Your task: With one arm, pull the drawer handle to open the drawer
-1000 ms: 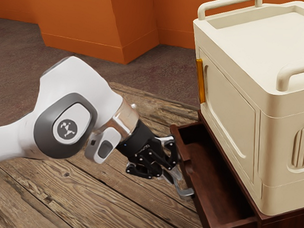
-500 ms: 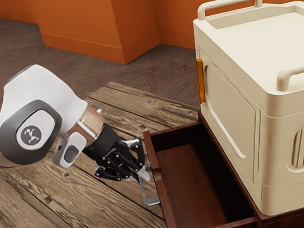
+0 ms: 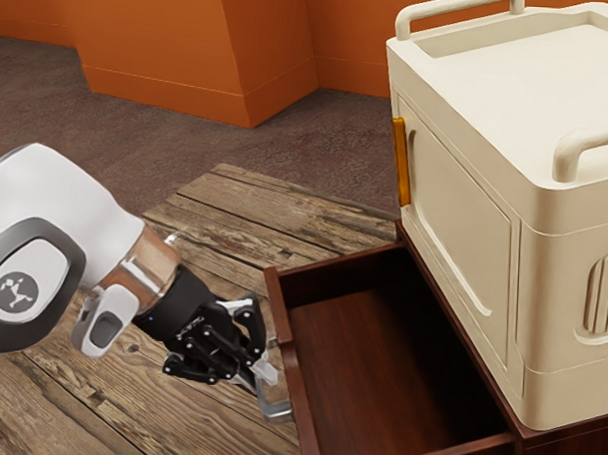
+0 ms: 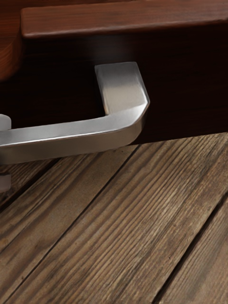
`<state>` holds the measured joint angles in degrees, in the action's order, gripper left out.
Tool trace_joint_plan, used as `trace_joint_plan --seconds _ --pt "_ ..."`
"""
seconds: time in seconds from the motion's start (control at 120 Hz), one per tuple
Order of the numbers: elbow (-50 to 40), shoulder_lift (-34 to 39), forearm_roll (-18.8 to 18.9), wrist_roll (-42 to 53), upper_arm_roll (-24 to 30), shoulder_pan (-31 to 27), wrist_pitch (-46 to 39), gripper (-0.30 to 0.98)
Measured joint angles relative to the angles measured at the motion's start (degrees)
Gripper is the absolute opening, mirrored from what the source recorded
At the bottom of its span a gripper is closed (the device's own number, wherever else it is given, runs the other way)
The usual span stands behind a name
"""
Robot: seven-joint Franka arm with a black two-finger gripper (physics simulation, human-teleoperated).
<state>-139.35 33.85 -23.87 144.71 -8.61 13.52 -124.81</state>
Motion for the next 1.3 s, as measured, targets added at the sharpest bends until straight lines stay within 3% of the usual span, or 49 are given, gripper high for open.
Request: trace_joint_plan --seconds 0.65,0.975,1.033,1.117,1.3 --pt "-1.3 2.3 1.3 0.2 -0.2 -1.5 1.2 0.00" --pt "0.8 4.5 2.5 -0.4 -0.5 -1.7 3.3 0.13" --pt "5.1 4.5 3.8 -0.9 -0.5 -2.1 5.4 0.16" --pt "16.8 -0.2 8.8 -2.9 -0.5 -2.2 10.8 0.19" --pt "49.9 -25.6 21.4 -10.8 0.0 -2.2 27.2 0.26"
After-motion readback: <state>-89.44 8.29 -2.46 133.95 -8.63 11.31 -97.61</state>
